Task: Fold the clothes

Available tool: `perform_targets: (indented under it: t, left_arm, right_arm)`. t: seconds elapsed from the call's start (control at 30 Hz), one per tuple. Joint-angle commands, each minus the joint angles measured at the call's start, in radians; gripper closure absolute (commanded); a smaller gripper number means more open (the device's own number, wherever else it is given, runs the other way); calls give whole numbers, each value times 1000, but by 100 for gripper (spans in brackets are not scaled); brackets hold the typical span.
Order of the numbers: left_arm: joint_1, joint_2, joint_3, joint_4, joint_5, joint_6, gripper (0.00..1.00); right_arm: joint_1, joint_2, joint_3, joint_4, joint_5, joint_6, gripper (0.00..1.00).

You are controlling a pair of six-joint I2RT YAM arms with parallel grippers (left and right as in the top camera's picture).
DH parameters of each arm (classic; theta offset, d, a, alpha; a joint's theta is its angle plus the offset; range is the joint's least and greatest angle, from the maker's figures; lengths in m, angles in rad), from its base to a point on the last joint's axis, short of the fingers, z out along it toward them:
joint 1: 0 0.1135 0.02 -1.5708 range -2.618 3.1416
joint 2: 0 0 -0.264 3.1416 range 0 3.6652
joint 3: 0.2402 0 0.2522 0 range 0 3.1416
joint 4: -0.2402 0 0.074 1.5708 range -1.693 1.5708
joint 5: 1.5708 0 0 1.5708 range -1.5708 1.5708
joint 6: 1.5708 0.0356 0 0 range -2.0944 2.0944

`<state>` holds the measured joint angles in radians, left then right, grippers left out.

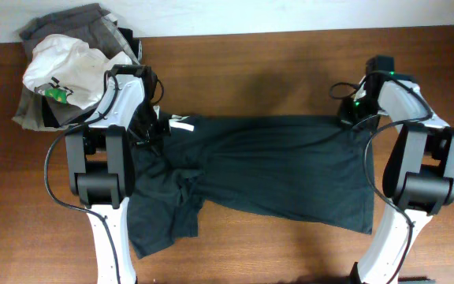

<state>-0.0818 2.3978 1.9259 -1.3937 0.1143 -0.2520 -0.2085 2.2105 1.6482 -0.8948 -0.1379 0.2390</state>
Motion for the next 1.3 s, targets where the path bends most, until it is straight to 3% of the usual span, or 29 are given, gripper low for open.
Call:
perform_targets:
  t: [0.0, 0.13, 0.2, 0.23, 0.3, 0.37, 0.4, 0.47, 0.57, 0.7, 0.87, 0.97, 1.07, 1.17, 1.27]
  left_arm:
    - [16, 2, 48, 13, -118, -16, 92]
    - [-23, -102, 99, 10, -119, -11, 92]
    - [-42, -175, 118, 10, -122, -9, 84]
    - [-48, -208, 121, 10, -122, -9, 73]
    - [-56, -293, 121, 1, -122, -9, 16]
    - [-53, -341, 121, -26, -122, -9, 8]
    - [-47, -365, 121, -52, -123, -9, 6]
    - [-27, -397, 121, -109, -140, -10, 6]
    - [12, -430, 121, -216, -148, -10, 6]
    - [32, -481, 106, -294, -209, -37, 6]
    - [24, -730, -29, -287, -208, -58, 6]
    - [24, -890, -199, -278, -173, -58, 6]
    - [24, -1069, -479, -158, 18, -58, 6]
    - [24, -1177, -728, -40, 92, -77, 6]
    - [24, -1170, -924, 64, 85, -95, 8]
  right_arm:
    - [-39, 41, 133, -95, 87, -16, 96]
    - [-31, 12, 278, -215, 87, -16, 96]
    - [-17, -30, 332, -267, 87, -13, 96]
    - [-6, -60, 346, -283, 87, -14, 96]
    - [25, -140, 352, -315, 91, -14, 90]
    - [55, -187, 352, -346, 95, -14, 75]
    - [80, -211, 352, -368, 99, -14, 64]
    - [134, -233, 352, -412, 126, -13, 56]
    - [233, -239, 351, -489, 269, 76, 54]
    - [331, -246, 351, -577, 319, 140, 53]
    - [365, -306, 351, -684, 330, 163, 51]
    - [367, -369, 351, -749, 331, 187, 51]
    - [387, -476, 319, -777, 332, 208, 50]
    - [397, -563, 250, -772, 331, 214, 35]
    - [398, -643, 134, -739, 325, 216, 30]
